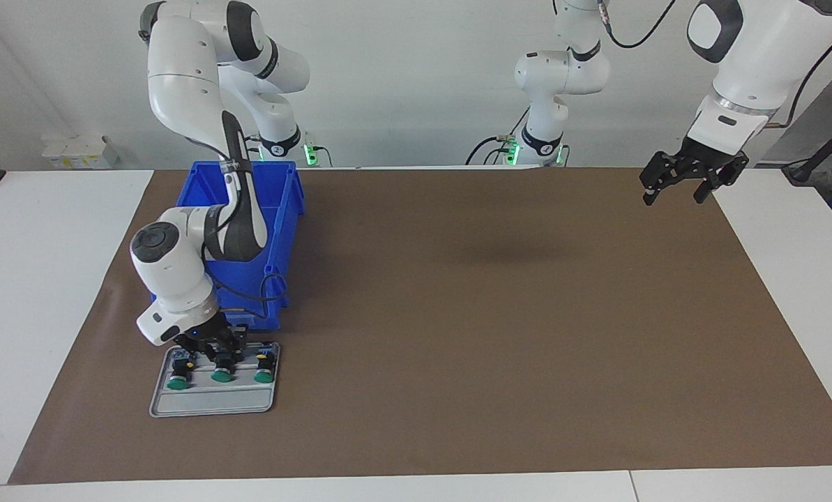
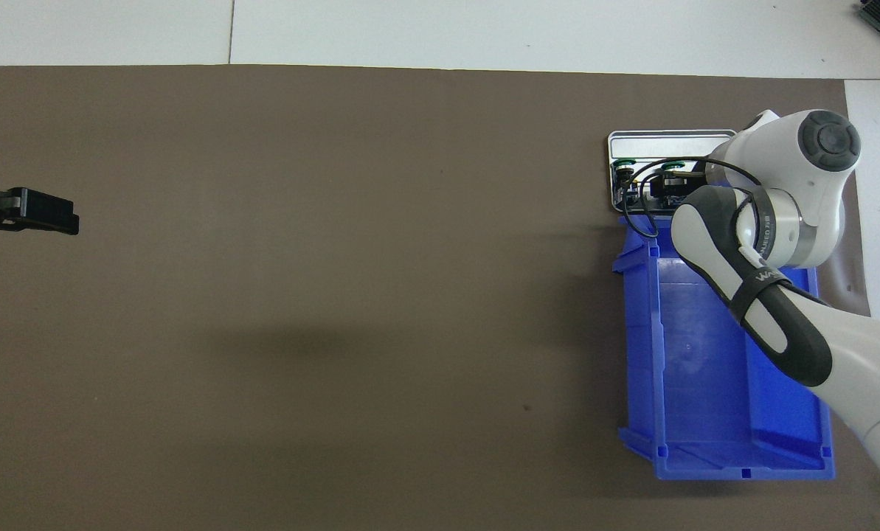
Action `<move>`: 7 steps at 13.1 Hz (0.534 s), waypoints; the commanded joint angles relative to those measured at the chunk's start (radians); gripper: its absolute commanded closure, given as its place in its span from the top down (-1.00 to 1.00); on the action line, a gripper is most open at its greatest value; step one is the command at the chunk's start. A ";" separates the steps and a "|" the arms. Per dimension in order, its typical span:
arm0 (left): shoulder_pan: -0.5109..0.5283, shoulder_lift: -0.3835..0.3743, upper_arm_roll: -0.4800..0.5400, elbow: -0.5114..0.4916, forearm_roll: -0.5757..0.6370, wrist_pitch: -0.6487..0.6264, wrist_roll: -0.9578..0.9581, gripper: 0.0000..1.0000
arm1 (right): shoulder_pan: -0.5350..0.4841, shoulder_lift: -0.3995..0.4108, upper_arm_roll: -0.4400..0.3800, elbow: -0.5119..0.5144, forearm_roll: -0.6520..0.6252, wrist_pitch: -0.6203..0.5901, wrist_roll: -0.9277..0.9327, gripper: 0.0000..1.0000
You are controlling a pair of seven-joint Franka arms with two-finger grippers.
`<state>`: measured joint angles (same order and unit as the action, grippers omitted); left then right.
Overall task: Place and press button with both arms
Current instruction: 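Reach the right gripper into the metal tray and grasp a green button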
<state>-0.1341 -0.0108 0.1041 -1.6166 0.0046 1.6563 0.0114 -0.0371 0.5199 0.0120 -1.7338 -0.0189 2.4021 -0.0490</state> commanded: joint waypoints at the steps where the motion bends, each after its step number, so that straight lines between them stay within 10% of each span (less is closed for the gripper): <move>1: 0.005 -0.023 0.000 -0.022 -0.009 0.007 0.007 1.00 | -0.006 -0.018 0.000 -0.020 0.028 0.019 -0.046 -1.00; 7: 0.005 -0.023 0.000 -0.014 -0.009 0.007 0.001 1.00 | 0.016 -0.148 0.003 -0.016 0.028 -0.059 -0.009 -1.00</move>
<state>-0.1341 -0.0159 0.1041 -1.6164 0.0046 1.6567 0.0114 -0.0294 0.4337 0.0126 -1.7275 -0.0189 2.3850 -0.0506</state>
